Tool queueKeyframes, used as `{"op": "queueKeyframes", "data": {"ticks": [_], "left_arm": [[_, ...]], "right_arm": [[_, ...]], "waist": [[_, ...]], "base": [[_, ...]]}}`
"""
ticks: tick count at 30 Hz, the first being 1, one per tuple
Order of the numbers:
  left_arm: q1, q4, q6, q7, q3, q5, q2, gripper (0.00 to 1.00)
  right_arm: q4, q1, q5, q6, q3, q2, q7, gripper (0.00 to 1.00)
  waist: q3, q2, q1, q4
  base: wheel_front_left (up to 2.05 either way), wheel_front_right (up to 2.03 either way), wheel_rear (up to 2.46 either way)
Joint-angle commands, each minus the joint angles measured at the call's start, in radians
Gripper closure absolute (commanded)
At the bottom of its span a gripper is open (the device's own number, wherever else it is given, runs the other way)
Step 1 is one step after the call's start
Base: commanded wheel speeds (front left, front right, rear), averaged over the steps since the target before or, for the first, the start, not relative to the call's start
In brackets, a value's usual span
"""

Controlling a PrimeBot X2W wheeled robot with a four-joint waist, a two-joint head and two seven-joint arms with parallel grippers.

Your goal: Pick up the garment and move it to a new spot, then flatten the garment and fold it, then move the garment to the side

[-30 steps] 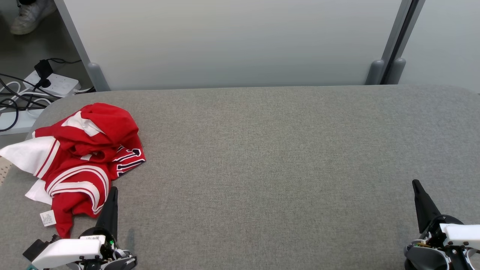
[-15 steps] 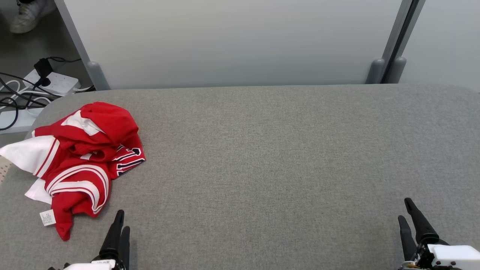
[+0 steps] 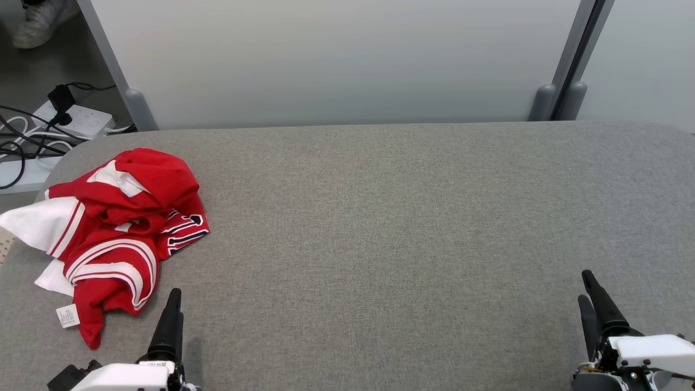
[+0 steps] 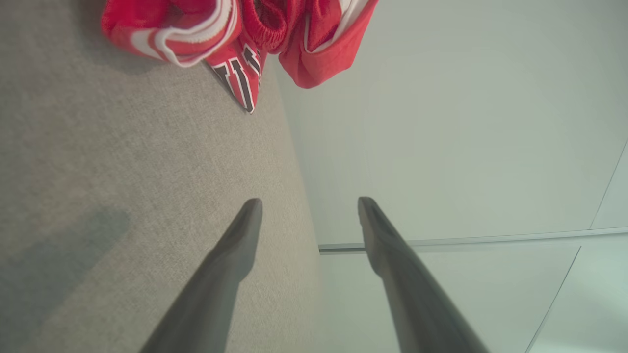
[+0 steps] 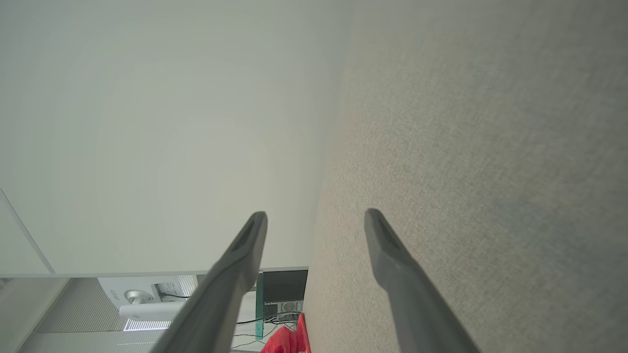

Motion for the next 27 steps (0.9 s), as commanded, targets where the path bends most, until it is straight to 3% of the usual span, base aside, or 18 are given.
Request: {"op": "queueKeyframes", "data": {"ticks": [1,27], "left_arm": [[-0.056,-0.023,-0.001,-0.011,0.008,0.038,0.013,0.0],[-0.122,-0.037,-0.003,-0.085,0.018,0.409,0.023,0.0]], "right_arm": [[-0.022,-0.06,-0.034,0.003,0.013,-0.02,-0.013,0.0],[-0.004,-0.149,-0.349,0.005,0.072,-0.047,-0.086,0.0]], "waist": [[0.0,-0.0001,-0.0002,0.0],[0.007,-0.0001,-0.0002,-0.008]], "base": [[0.0,0.0,0.0],[0.0,0.0,0.0]]}}
